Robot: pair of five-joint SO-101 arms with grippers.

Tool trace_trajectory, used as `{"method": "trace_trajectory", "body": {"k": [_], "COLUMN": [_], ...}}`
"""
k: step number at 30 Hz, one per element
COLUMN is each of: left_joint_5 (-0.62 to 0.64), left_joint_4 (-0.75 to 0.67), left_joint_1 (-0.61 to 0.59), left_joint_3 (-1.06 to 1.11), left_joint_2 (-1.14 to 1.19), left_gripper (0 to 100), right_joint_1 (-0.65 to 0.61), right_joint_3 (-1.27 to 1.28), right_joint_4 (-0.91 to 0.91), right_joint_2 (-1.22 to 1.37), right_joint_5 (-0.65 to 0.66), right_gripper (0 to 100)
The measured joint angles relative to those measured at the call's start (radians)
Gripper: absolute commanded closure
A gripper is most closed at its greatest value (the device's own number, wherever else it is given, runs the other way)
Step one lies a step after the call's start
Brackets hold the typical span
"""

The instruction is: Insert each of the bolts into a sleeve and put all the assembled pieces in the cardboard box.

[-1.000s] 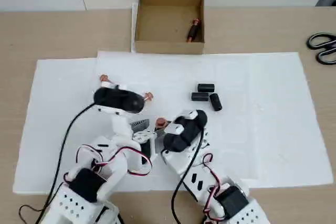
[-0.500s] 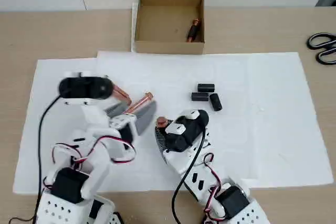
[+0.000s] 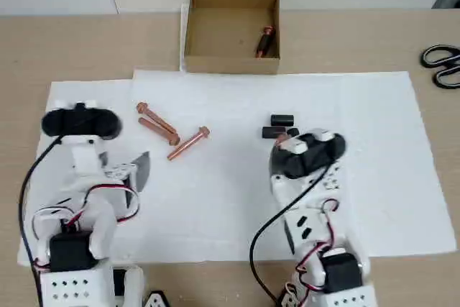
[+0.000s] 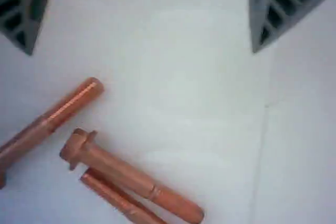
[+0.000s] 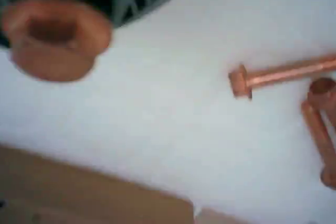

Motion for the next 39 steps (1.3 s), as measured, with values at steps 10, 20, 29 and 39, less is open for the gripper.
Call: {"method": "trace_trajectory", "body": {"k": [10, 20, 29, 39], "left_joint_5": [-0.009, -0.009, -0.009, -0.011], "left_joint_4": [0.02, 0.066, 0.066, 0.066], "left_joint_1": [-0.018, -0.018, -0.018, -0.018], "left_joint_3": [0.0, 0.0, 0.0, 0.0], "left_joint_2": [0.0, 0.0, 0.0, 0.0], "left_gripper": [75, 75, 75, 75], "right_joint_1": [0.06, 0.058, 0.052, 0.017], "right_joint_3": [-0.681, -1.415, -1.936, -2.292], "right_joint_4": [-0.21, -0.356, -0.359, -0.359], "right_joint_2": [0.827, 1.774, 2.328, 2.668], "right_joint_5": [0.018, 0.018, 0.018, 0.018], "right_gripper": [99.5, 99.1, 99.1, 85.3]}}
